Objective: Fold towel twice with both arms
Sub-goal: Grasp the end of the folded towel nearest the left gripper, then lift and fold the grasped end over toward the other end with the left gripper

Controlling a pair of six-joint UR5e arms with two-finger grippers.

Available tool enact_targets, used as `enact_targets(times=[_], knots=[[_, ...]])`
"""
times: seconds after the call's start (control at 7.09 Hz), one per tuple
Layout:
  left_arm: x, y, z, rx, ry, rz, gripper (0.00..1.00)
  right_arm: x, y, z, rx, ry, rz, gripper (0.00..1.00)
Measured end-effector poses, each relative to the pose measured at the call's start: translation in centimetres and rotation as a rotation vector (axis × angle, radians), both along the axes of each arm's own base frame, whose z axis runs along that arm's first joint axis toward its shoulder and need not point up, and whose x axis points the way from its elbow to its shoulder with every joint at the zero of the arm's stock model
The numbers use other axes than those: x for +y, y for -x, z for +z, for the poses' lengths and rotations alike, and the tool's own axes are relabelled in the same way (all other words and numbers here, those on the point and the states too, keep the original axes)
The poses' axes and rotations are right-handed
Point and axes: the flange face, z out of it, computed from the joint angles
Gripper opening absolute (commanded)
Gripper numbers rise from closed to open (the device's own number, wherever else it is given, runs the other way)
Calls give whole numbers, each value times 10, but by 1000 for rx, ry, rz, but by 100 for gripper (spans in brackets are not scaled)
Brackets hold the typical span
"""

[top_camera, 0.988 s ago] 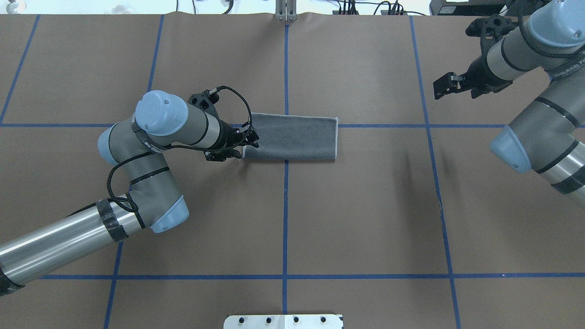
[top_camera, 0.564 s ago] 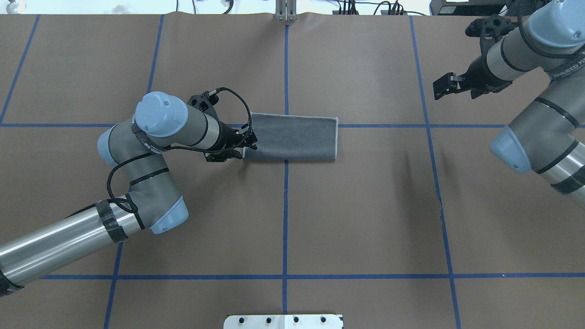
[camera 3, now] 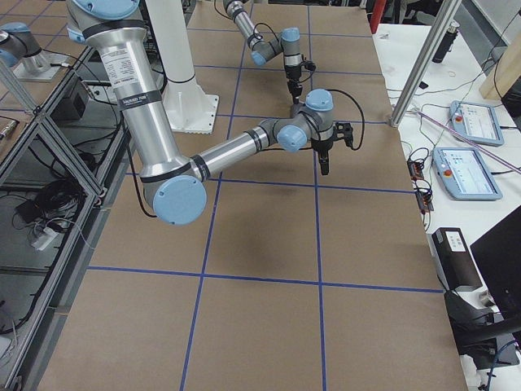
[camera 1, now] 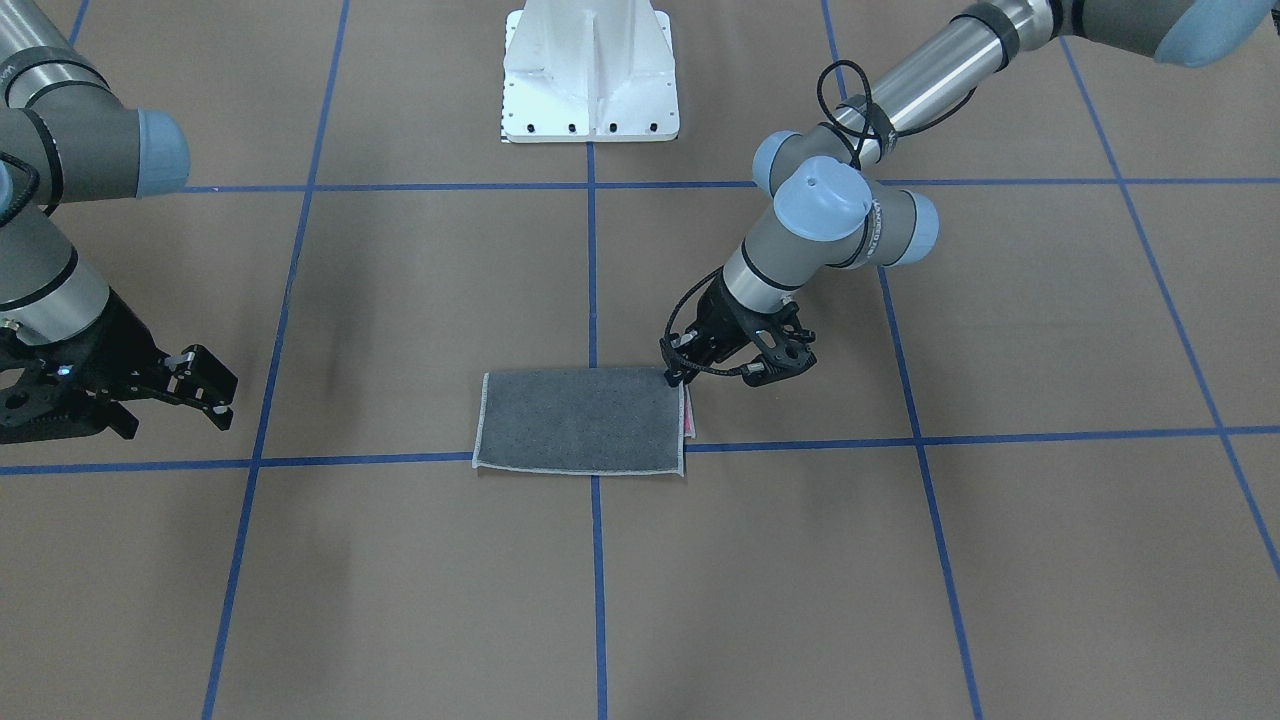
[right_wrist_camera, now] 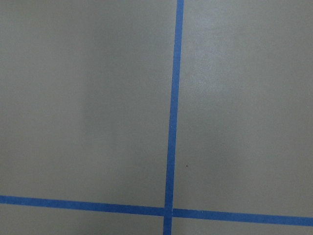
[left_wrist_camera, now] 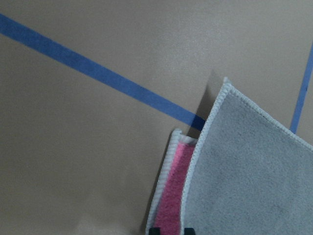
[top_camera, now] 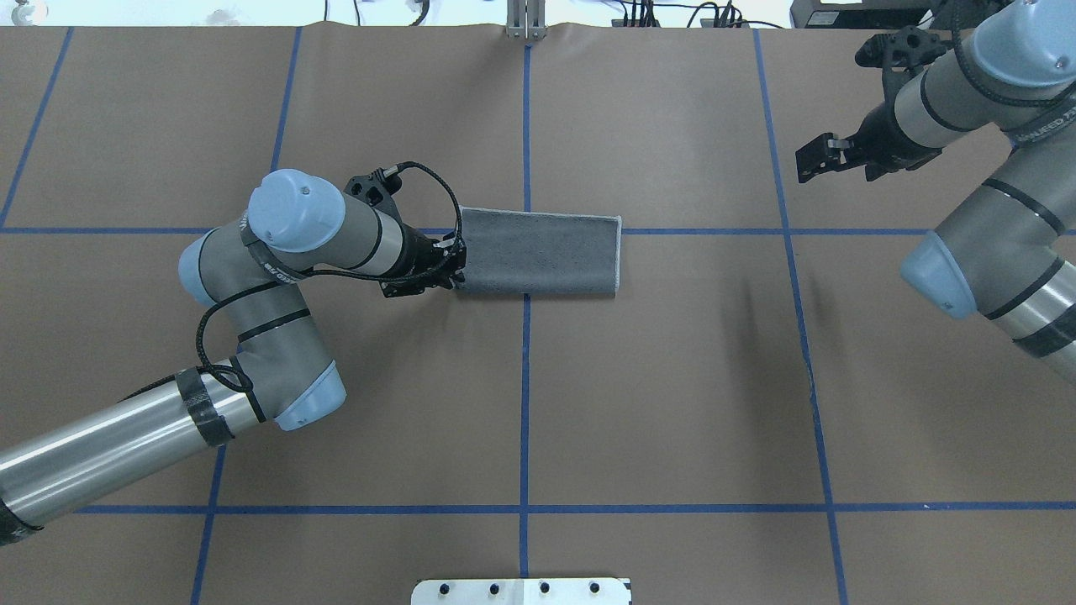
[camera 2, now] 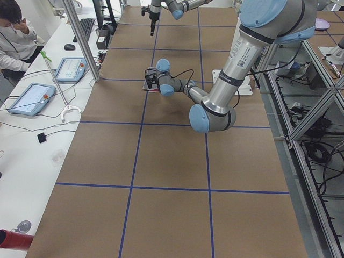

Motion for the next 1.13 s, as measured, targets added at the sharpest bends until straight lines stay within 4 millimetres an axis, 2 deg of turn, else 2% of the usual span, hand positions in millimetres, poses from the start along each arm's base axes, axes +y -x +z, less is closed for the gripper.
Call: enact_targets(times=[0.14,0.42,0.85,1.13], knots=[[0,0,0,0,-1,2,23,0,0,0,0,-1,0,100],[1,1,-1,2,-2,5,0,0,0,0,0,-1,0,100],[2,2,-4,8,-6,8,0,0,0,0,0,-1,1,100],[9,13,-2,18,-13,10,0,0,0,0,1,-2,2,100]])
